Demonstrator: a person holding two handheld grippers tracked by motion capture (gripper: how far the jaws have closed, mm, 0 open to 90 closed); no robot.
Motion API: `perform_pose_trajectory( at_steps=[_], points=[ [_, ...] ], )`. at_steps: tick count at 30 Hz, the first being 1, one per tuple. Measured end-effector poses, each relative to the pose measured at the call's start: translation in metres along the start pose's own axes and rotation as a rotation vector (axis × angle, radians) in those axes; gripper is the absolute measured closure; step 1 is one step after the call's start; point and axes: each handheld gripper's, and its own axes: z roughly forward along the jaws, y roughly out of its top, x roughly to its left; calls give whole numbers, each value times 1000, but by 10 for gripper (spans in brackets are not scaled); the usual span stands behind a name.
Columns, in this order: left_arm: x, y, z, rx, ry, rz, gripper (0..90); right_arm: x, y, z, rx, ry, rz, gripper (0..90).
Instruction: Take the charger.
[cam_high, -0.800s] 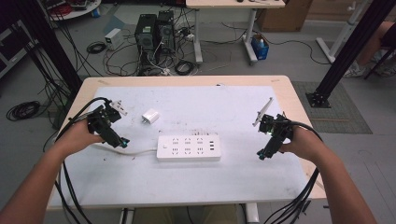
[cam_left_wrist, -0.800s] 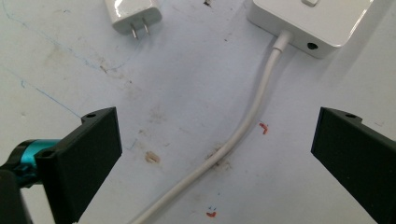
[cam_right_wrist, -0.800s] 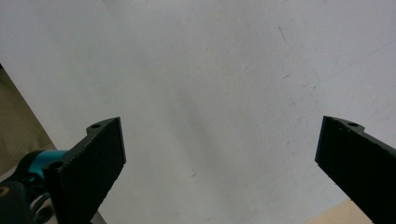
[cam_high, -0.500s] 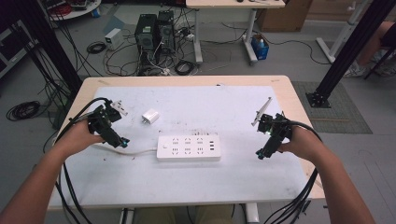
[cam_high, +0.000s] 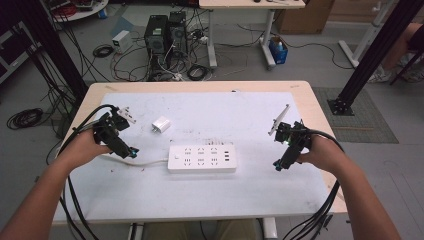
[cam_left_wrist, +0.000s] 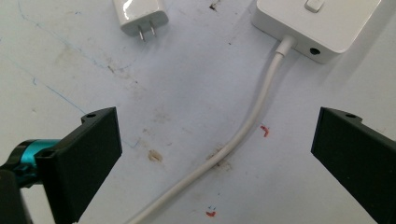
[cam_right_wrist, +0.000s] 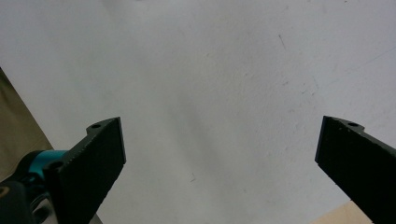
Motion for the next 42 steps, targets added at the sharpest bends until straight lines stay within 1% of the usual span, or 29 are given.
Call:
perform_pose_trajectory(
  at_steps=[2,6,10,11,12,13,14,15,16,17,18,21,22,23,24,26,27,28,29,30,32,33,34,36,37,38,39,41,42],
  points=[
    [-1,-1,0,-6,-1,-8,18,2,0,-1,7,4,-3,10],
    [-2,-1,0,-10,1,-21,17,0,0,-2,-7,-6,-2,10],
    [-1,0,2,-4,7,-34,17,1,1,-1,-7,-6,-4,11],
    [1,3,5,-3,25,-65,17,1,1,-1,-3,-7,-7,10],
    [3,4,7,-1,36,-87,18,1,2,0,-3,-12,-7,11],
    [8,8,11,-23,49,-129,17,1,2,0,-6,-11,-10,10],
    [10,10,13,-37,52,-152,17,1,2,1,-7,-11,-8,11],
    [10,10,13,-37,52,-152,17,1,2,1,-7,-11,-8,11],
    [13,13,17,-49,53,-177,17,1,2,1,-5,-9,-6,11],
    [19,20,23,-63,61,-219,17,0,2,1,-1,-7,0,11],
    [19,20,23,-63,61,-219,17,0,2,1,-1,-7,0,11],
    [29,29,38,-103,49,-283,17,-3,2,1,-1,-4,17,11],
    [29,29,38,-103,49,-283,17,-3,2,2,0,-2,16,11],
    [35,33,47,-129,46,-303,18,-4,2,2,1,-2,18,11],
    [35,33,47,-129,46,-303,17,-4,2,2,1,-2,18,11],
    [40,36,55,-159,39,-313,17,-5,3,3,1,-6,23,11],
    [40,36,55,-159,39,-313,17,-5,3,3,1,-6,23,11],
    [44,39,68,-153,44,-321,18,-8,3,4,-6,-8,30,11],
    [44,39,68,-153,44,-321,18,-8,3,4,-6,-8,30,11],
    [45,40,73,-148,44,-325,17,-10,4,4,-10,-4,35,11],
    [47,43,83,-147,75,-326,17,-12,4,3,-19,-4,44,11],
    [49,44,86,-160,80,-337,17,-12,3,3,-24,-3,41,11],
    [49,44,86,-160,80,-337,18,-12,3,3,-24,-3,41,11],
    [52,45,93,-179,86,-363,17,-13,2,2,-27,-4,50,11],
    [53,47,97,-173,94,-360,18,-14,1,2,-27,-1,53,11],
    [53,47,97,-173,94,-360,18,-14,1,2,-27,-1,53,11],
    [56,49,107,-163,100,-365,17,-16,-1,1,-28,0,60,11],
    [58,52,114,-152,102,-368,17,-15,-2,0,-29,0,62,11],
    [59,53,118,-146,94,-366,18,-15,-2,0,-32,0,61,11]
  ],
)
